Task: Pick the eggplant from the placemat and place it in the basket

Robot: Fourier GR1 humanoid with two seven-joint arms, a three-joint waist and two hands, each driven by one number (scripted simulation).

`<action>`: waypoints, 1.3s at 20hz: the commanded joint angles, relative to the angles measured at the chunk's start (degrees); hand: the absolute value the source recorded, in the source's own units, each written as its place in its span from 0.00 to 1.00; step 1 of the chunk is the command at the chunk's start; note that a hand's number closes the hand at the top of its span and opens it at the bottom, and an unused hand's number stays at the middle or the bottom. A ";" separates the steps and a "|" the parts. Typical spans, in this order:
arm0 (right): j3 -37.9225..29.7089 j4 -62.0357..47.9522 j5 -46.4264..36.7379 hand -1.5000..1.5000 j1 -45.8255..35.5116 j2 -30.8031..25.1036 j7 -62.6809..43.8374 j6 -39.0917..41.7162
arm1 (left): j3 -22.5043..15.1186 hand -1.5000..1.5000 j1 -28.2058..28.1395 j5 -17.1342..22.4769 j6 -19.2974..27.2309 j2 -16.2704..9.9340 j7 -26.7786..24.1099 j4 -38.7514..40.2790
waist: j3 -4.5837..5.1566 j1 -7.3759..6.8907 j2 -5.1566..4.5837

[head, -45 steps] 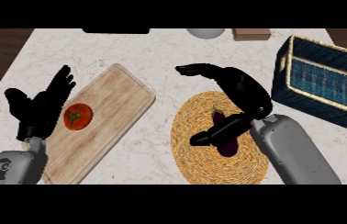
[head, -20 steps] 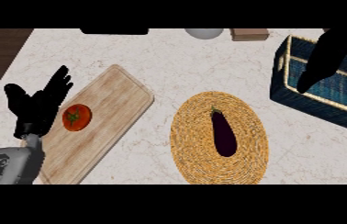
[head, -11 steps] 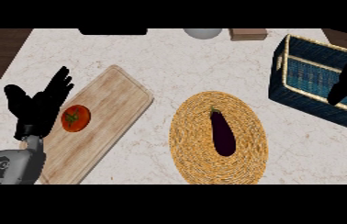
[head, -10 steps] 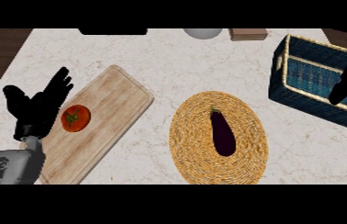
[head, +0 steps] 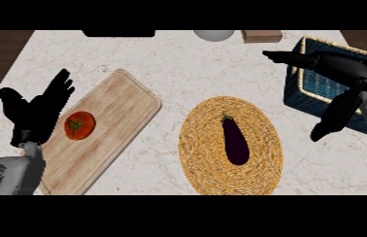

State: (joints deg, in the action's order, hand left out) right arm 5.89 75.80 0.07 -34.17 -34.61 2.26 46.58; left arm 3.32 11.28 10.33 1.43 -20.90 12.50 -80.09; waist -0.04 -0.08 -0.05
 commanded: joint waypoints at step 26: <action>4.66 -12.31 -26.81 0.00 5.33 17.58 13.45 -10.63 | 2.37 0.50 0.04 -6.13 -1.32 5.08 0.81 -1.60 | 0.03 -0.09 0.05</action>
State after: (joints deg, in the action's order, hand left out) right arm 12.10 63.74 -25.10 -28.76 -17.07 14.67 33.93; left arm 5.79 11.93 5.67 -0.58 -17.36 13.19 -80.35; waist -0.01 -0.24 -0.04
